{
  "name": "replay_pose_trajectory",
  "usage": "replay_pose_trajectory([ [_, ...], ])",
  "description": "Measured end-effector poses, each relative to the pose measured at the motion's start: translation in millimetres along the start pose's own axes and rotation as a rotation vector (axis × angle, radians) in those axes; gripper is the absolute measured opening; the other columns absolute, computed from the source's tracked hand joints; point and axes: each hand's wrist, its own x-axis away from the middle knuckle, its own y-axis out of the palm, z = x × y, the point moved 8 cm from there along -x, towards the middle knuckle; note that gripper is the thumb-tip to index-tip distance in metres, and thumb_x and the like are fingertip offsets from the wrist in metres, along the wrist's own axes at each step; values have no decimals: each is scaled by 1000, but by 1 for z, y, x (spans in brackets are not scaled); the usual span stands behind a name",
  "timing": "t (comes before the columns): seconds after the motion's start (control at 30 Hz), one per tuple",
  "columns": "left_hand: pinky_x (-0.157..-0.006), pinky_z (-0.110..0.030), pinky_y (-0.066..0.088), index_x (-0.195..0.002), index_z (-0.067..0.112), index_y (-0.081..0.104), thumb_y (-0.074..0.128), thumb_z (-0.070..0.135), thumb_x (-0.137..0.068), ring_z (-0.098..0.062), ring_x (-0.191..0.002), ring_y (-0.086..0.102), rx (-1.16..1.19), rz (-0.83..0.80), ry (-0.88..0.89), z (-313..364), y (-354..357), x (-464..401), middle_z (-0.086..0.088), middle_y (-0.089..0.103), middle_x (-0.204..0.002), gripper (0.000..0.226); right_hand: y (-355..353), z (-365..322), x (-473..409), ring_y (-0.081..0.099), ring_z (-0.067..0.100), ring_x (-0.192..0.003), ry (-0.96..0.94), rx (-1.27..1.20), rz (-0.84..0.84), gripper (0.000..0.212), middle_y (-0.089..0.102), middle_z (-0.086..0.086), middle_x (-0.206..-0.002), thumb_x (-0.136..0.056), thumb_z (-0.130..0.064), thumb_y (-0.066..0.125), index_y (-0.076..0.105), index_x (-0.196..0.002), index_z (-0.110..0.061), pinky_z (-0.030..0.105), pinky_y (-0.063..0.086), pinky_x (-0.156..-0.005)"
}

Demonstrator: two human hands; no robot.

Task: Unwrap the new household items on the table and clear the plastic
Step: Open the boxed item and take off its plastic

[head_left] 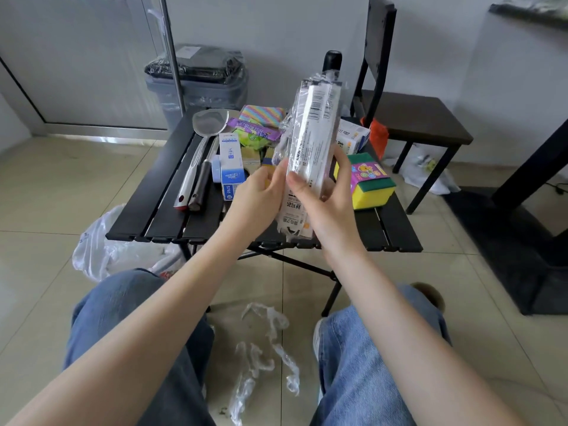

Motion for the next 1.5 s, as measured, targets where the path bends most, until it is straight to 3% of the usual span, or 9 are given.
replay_pose_trajectory([
  [0.17,-52,-13,34,-71,15,47,39,46,-99,-9,-57,42,-28,-102,-22,-13,3,3,5,47,-62,42,-14,-10,-6,63,12,-108,-53,8,130,61,60,3,-123,-86,-10,70,35,-135,-16,34,54,-92],
  [0.47,-56,-19,55,-86,11,45,43,26,-102,-10,-58,58,609,48,-272,-34,4,-1,-2,56,-69,22,-26,-10,-13,62,11,-108,-35,-76,180,64,58,4,-127,-85,-11,72,33,-135,-18,28,52,-93],
  [0.6,-38,-14,34,-80,16,39,37,26,-104,-3,-37,35,691,70,-304,-40,4,-5,8,37,-50,25,-23,-4,-13,66,10,-103,41,-188,148,49,66,-3,-114,-87,-16,70,44,-129,-18,30,55,-88],
  [0.73,-34,-16,17,-90,17,37,36,38,-102,-4,-36,20,580,43,-262,-35,-11,-12,8,26,-53,25,-25,0,-12,69,19,-102,127,-244,99,17,72,-1,-106,-91,-22,64,61,-108,-26,37,58,-84],
  [0.83,-39,-17,16,-90,18,44,40,64,-90,-8,-41,17,314,-151,-143,-15,-7,-9,10,23,-48,46,-26,13,-8,70,20,-100,276,-278,66,22,72,5,-111,-93,-31,59,63,-114,-28,38,58,-82],
  [0.97,-42,-15,27,-95,15,71,52,48,-92,-3,-37,32,199,-153,-24,1,-6,-4,12,40,-44,38,-23,20,-3,69,21,-100,367,-293,23,24,73,4,-110,-91,-38,55,65,-111,-30,41,54,-89],
  [1.1,-41,-21,22,-70,24,69,48,40,-98,-6,-38,27,281,78,16,-4,-18,-11,-4,40,-55,38,-27,15,-3,69,20,-99,336,-338,25,20,73,1,-107,-92,-35,54,65,-107,-31,39,53,-88],
  [1.23,-36,-14,23,-67,17,59,44,32,-101,-2,-33,29,405,174,-5,-4,-20,-10,11,40,-41,41,-25,10,-4,69,17,-96,301,-371,-30,26,72,-2,-104,-89,-37,54,63,-112,-30,35,54,-84],
  [1.5,-31,-15,19,-75,12,48,37,30,-104,-4,-31,20,519,-26,-60,3,-9,-11,-3,74,-74,36,-23,14,-9,70,16,-91,394,-241,-43,24,74,-2,-100,-96,-40,45,63,-107,-29,32,54,-76],
])
